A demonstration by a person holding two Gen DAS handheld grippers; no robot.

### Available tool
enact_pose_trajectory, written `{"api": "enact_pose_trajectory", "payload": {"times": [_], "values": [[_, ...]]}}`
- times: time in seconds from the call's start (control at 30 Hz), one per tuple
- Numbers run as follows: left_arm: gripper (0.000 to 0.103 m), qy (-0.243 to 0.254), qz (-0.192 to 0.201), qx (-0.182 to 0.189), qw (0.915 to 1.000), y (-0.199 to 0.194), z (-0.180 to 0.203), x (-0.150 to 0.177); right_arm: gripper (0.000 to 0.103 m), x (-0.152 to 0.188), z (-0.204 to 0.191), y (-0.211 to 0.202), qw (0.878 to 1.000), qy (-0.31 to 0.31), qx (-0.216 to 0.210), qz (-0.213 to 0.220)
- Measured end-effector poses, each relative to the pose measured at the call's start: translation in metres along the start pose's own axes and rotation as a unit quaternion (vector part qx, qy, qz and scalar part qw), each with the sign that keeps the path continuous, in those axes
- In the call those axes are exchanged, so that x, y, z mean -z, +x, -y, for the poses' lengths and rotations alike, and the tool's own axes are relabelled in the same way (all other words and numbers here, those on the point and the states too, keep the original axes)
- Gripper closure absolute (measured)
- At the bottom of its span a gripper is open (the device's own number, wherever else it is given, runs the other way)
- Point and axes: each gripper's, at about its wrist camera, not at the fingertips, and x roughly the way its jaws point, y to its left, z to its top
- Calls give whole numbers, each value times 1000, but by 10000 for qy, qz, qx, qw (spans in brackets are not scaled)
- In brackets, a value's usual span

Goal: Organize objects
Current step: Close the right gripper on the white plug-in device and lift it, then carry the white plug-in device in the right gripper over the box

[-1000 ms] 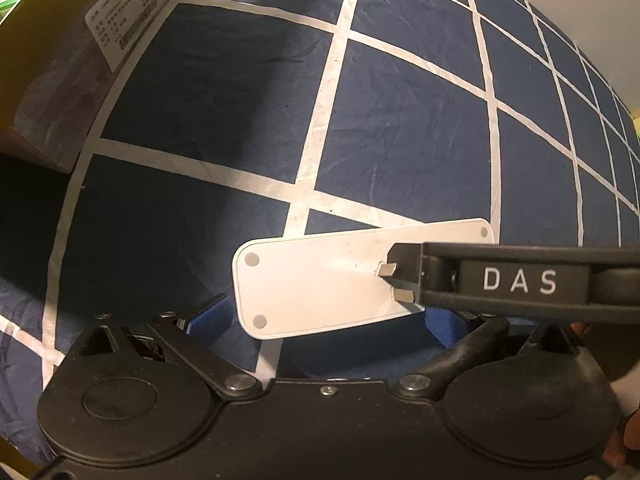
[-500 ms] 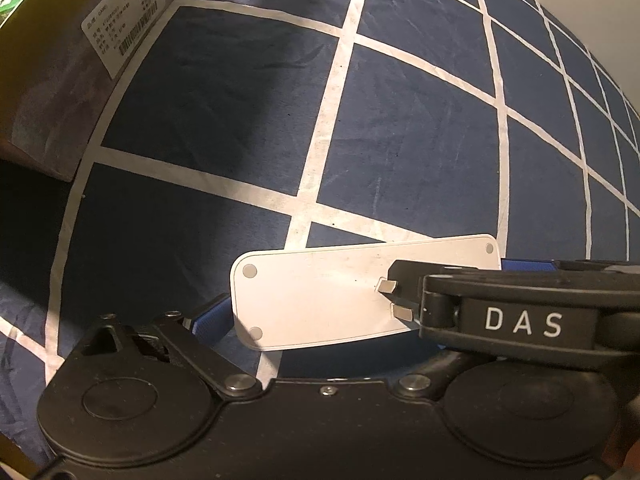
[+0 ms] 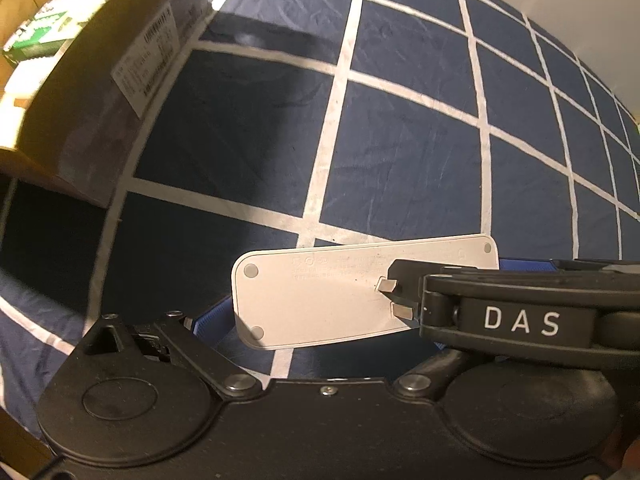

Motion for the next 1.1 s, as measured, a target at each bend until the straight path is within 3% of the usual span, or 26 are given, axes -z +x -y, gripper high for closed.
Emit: {"api": "enact_pose_trajectory", "payload": {"times": [0.63, 1.1], "values": [[7, 324, 463, -56, 9984, -51, -20, -11, 23, -4, -44, -42, 9983, 85, -81, 570], [7, 1025, 585, 107, 9930, -86, -91, -62, 23, -32, -127, -45, 9926, 678, 62, 1001]]}}
